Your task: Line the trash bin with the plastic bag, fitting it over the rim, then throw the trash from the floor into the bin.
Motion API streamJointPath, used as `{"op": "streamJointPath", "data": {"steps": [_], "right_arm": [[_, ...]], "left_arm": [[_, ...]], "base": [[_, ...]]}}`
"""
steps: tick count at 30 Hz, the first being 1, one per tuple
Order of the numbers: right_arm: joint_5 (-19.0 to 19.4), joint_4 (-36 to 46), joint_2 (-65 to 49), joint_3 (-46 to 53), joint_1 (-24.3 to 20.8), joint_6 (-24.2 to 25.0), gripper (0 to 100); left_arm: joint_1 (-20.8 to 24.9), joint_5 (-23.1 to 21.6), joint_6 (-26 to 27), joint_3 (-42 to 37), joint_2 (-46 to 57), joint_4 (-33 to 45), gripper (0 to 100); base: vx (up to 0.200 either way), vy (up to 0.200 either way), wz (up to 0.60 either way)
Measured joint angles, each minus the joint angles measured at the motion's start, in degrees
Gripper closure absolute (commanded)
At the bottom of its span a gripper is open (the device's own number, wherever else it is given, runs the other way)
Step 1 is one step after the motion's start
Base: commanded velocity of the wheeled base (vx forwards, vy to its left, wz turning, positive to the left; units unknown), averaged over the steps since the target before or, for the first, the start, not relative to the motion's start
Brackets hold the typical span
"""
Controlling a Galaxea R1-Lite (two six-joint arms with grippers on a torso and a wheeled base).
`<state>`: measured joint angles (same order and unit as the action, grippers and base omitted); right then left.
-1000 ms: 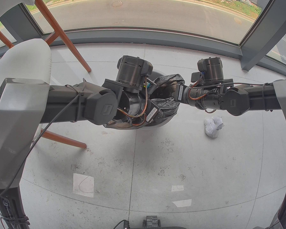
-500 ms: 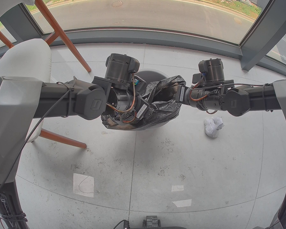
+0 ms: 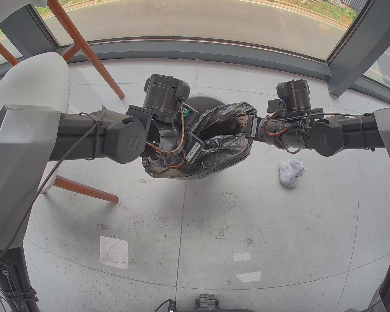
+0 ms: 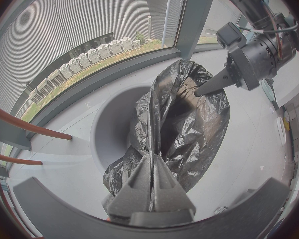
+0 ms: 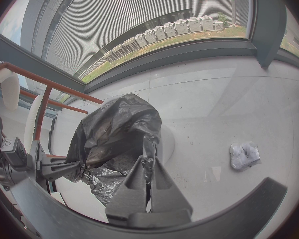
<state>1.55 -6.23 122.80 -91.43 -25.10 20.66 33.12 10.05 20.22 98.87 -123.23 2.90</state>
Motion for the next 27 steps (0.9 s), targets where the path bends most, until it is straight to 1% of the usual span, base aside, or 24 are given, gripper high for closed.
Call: {"op": "streamJointPath", "data": {"steps": [3, 6, 9, 12, 18, 26, 27], "right_arm": [[1.5, -0.3, -0.2, 0.4, 0.5, -1.4, 100], [2.6, -2.5, -0.5, 1.0, 0.7, -2.1, 100], [3.2, -6.4, -0.5, 1.6, 0.8, -2.5, 100], [3.7, -12.5, -0.4, 2.2, 0.8, -2.8, 100], [4.2, -20.4, 0.4, 2.5, 1.1, -4.0, 100], [4.9, -21.8, 0.6, 2.8, 2.5, -5.3, 100], [5.0, -21.8, 0.5, 3.0, 2.7, -5.5, 0]], "left_arm": [[-0.1, -0.1, -0.4, 1.9, -0.2, 0.3, 100], [-0.6, -0.2, -0.6, 5.3, -0.6, 0.6, 100], [-1.3, -0.3, -0.7, 9.4, -1.4, 2.2, 100], [-2.6, -0.3, -0.8, 13.1, -2.5, 4.3, 100], [-4.7, -0.2, -1.3, 15.3, -5.6, 5.5, 100], [-5.9, -0.1, -1.6, 15.7, -9.9, 5.9, 100], [-5.9, -0.2, -1.6, 15.7, -10.2, 5.8, 100]], "base": [[0.0, 0.0, 0.0], [0.0, 0.0, 0.0], [0.0, 0.0, 0.0], [0.0, 0.0, 0.0], [0.0, 0.0, 0.0], [0.0, 0.0, 0.0], [0.0, 0.0, 0.0]]}}
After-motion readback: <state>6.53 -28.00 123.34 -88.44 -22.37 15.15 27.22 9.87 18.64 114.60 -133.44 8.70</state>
